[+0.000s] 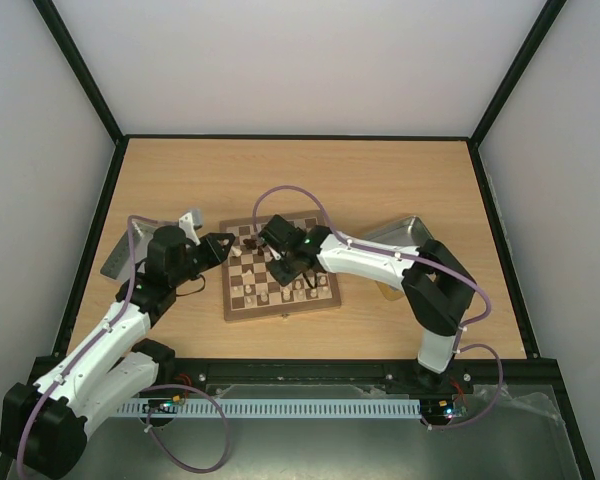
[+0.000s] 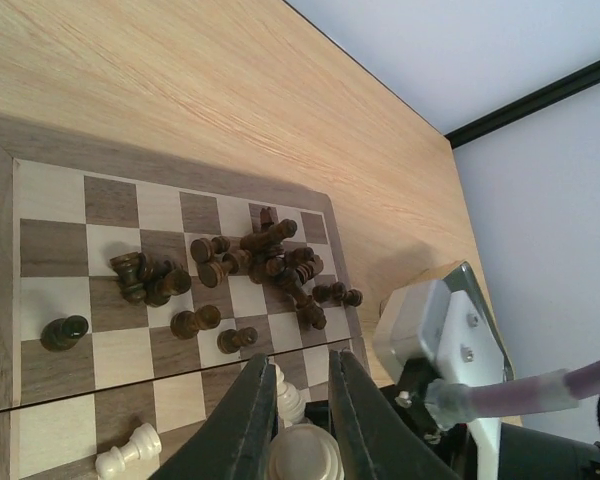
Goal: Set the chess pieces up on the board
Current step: Place the chess piece on the chessboard.
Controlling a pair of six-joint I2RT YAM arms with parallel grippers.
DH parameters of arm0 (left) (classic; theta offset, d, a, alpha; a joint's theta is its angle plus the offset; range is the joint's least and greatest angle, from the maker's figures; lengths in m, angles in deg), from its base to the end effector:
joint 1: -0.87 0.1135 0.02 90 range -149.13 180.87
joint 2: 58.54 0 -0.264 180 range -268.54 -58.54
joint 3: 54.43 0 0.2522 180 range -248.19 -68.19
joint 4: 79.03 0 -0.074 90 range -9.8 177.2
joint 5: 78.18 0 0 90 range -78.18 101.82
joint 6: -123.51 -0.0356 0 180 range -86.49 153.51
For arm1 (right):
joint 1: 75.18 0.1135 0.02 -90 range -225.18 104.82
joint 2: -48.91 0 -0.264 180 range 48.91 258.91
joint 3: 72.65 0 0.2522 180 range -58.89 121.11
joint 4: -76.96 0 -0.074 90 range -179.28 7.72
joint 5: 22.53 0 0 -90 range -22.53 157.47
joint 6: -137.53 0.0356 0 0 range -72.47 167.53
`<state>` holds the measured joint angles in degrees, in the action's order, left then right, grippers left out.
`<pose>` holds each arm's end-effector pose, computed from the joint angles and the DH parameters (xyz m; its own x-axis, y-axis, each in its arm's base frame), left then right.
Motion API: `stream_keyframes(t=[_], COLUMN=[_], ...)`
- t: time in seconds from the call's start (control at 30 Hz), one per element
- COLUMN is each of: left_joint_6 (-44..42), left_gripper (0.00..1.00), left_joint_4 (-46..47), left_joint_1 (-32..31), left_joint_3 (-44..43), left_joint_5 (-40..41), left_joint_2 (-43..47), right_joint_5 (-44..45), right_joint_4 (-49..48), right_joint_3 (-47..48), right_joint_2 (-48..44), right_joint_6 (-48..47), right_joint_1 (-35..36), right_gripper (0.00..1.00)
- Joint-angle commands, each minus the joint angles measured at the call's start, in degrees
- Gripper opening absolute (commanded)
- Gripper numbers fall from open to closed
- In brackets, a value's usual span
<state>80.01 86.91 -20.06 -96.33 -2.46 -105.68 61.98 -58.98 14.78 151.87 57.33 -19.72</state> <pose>0.1780 -0.0775 0.2481 -0.6213 -0.5150 -0.5905 0.1640 0.6515 -0.7407 0.2113 0.3130 0.2089 -0.6261 -0.6108 -0.4848 -0.7518 0.6378 0.1675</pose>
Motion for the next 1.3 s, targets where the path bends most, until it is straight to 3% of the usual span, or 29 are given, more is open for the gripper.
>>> stream_keyframes(t=[0.0,0.23,0.5,0.77,1.0,1.17,1.27], left_joint_6=[-1.31,-1.39,-1.24,-1.41,-0.83,0.02,1.91], left_gripper=[0.1,0.11,0.11,0.11,0.11,0.11,0.11], left_joint_4=[-0.32,-0.26,0.55,0.38,0.3,-0.58,-1.98], left_joint_1=[0.23,0.27,0.27,0.27,0.27,0.27,0.27], left_joint_3=[-1.51,-1.51,-1.75,-2.25,-3.6,-6.4,-9.2], left_joint_5=[0.35,0.22,-1.08,-1.84,-3.61,-5.98,-7.67], left_joint_2=[0.56,0.6,0.5,1.06,1.09,1.31,0.96], right_joint_5=[3.9,5.29,5.5,4.79,4.78,1.93,-1.95], right_joint_4=[6.06,5.69,5.48,6.52,6.2,-0.87,-12.11], right_joint_3=[0.93,-3.49,-2.35,-0.61,0.41,-2.25,-7.86], right_joint_2=[0.53,-2.4,2.6,2.85,-4.53,-11.56,-16.91], right_joint_6=[-2.13,-0.91,0.3,1.23,4.66,9.78,12.24], right_joint_1=[-0.36,-2.29,-4.58,-4.76,-4.94,-4.94,-4.9], right_gripper=[0.08,0.11,0.12,0.24,0.32,0.4,0.43])
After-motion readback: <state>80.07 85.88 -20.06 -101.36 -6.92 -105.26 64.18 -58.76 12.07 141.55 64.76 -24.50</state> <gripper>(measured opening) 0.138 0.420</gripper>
